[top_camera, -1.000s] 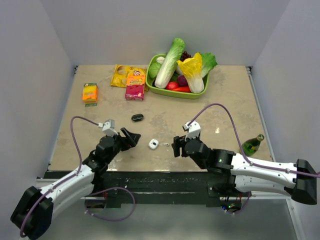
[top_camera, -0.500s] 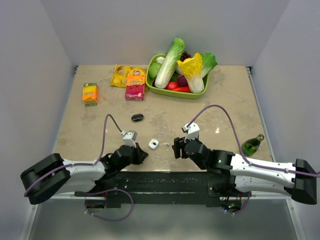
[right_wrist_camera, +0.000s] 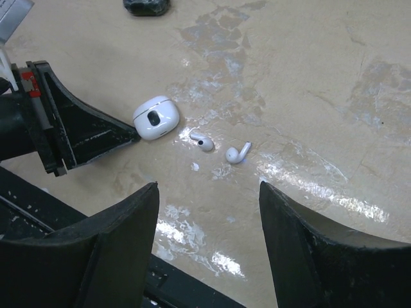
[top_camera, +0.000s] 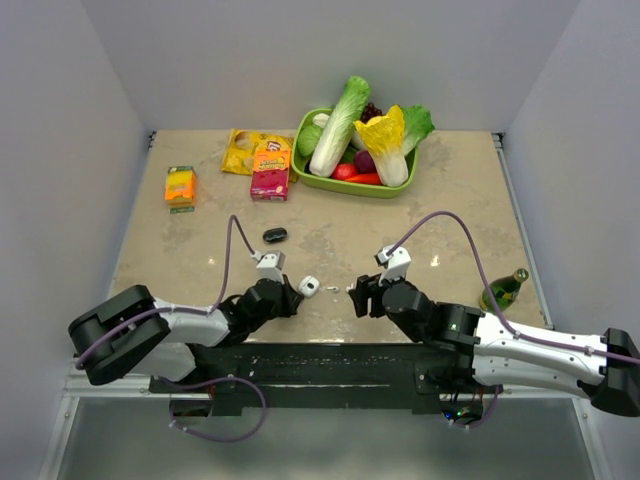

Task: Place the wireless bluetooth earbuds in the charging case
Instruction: Move the charging case to the center of the board.

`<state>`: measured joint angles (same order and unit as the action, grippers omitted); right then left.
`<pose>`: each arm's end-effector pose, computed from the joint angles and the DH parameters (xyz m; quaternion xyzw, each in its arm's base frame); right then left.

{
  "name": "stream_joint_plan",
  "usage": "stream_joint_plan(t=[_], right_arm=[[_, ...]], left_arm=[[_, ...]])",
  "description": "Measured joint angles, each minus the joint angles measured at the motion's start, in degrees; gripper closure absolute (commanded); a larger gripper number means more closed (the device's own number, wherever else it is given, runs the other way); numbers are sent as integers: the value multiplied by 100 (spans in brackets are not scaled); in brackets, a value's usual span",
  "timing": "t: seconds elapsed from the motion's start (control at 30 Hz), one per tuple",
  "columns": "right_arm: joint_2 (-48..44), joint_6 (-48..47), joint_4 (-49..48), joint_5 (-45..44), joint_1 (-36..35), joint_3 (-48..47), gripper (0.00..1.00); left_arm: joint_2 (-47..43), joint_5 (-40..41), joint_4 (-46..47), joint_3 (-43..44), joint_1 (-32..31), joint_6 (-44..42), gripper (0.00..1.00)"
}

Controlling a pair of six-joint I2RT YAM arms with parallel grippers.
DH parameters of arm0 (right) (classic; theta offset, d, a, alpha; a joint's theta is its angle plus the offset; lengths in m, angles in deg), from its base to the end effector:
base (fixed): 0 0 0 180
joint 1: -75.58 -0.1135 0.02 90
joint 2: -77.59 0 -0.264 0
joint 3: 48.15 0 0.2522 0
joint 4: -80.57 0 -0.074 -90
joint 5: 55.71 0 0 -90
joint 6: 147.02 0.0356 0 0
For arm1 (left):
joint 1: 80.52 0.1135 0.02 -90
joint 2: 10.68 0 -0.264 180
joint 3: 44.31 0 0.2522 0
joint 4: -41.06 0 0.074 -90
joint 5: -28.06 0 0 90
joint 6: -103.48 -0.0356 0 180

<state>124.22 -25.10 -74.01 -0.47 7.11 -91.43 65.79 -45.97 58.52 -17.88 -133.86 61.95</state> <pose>0.0853 0.1609 0.2410 -0.1131 0.8276 0.2088 0.5086 0.1341 -0.1637 0.1186 -0.0298 0.8706 -0.2924 0.3945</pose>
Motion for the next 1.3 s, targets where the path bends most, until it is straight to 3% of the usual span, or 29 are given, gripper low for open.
stream_joint_plan(t=[0.4,0.87,1.3], right_arm=[[-15,2,24,2,0,55,32],[94,4,24,48,0,90,29],[15,4,37,131,-2,90,28]], left_arm=[[437,98,42,343,201,11,100],[920,-452,586,514,876,-234,100],[343,-426,-109,564,1300,-579,97]])
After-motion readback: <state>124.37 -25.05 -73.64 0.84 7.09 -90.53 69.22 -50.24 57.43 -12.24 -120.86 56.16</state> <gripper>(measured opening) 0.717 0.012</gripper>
